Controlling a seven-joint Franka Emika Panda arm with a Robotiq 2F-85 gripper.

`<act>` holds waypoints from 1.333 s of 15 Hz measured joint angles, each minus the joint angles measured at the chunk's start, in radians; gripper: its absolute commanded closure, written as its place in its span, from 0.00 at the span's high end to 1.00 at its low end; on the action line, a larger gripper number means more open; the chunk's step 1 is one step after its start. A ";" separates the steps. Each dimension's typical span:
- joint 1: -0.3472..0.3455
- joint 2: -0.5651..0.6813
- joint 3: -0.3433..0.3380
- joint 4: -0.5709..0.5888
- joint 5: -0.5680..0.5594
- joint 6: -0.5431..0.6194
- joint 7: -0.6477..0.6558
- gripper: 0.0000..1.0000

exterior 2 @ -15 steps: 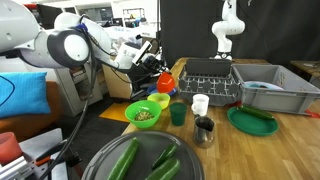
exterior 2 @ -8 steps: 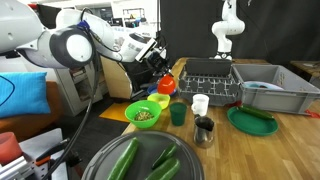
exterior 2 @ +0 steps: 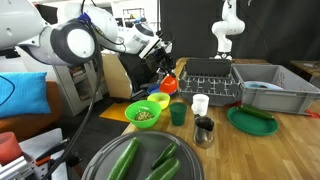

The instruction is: Pour the contents in the orange bowl into the yellow bowl, place the orange bowl on the dark blue plate

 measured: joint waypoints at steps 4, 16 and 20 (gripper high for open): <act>-0.013 -0.020 -0.029 0.000 0.087 0.018 0.075 0.02; -0.052 -0.056 -0.085 0.004 0.296 0.120 0.242 0.02; -0.057 -0.068 -0.082 0.004 0.358 0.189 0.248 0.02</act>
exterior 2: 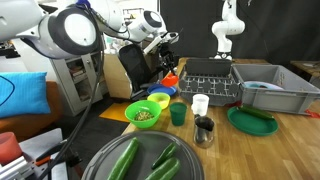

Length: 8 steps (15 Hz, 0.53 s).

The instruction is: Pour the contents in the orange bowl into the yellow bowl, place the orange bowl on the dark blue plate

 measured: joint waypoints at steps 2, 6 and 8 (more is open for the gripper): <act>-0.001 0.001 0.004 -0.002 0.030 0.082 0.000 0.02; -0.009 0.011 0.013 -0.009 0.078 0.260 -0.001 0.02; -0.022 0.027 0.027 -0.012 0.105 0.340 -0.007 0.02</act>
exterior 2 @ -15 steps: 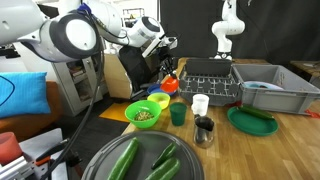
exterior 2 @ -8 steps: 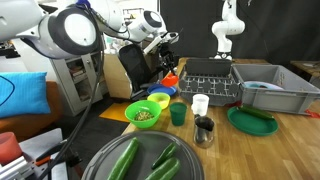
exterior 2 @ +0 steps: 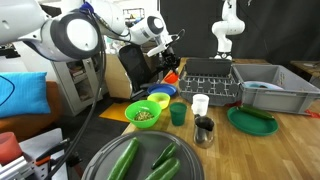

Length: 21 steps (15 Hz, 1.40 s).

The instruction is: Pour the contents in the orange bowl into the yellow bowl, place the orange bowl on the dark blue plate

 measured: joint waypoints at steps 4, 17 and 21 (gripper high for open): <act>-0.029 0.044 0.036 -0.004 0.054 0.096 -0.037 0.02; -0.037 0.067 0.118 -0.005 0.140 0.117 -0.157 0.33; -0.049 0.074 0.118 -0.009 0.153 0.089 -0.131 0.50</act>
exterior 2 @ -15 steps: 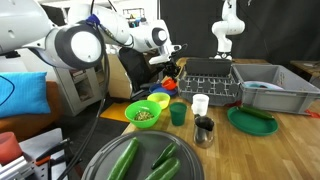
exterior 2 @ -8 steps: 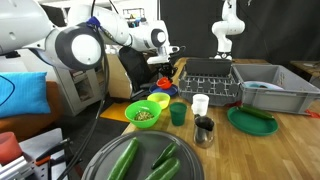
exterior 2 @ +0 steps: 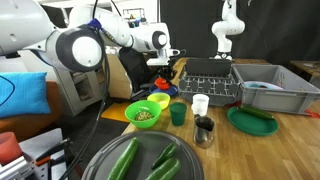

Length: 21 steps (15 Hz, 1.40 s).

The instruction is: Pour the contents in the orange bowl into the yellow bowl, place the orange bowl on the dark blue plate

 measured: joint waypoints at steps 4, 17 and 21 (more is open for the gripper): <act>-0.019 0.006 0.000 0.001 0.003 -0.045 0.036 0.78; 0.045 -0.073 -0.051 0.015 -0.032 -0.098 0.095 1.00; 0.083 -0.094 -0.068 0.017 -0.071 -0.103 0.095 1.00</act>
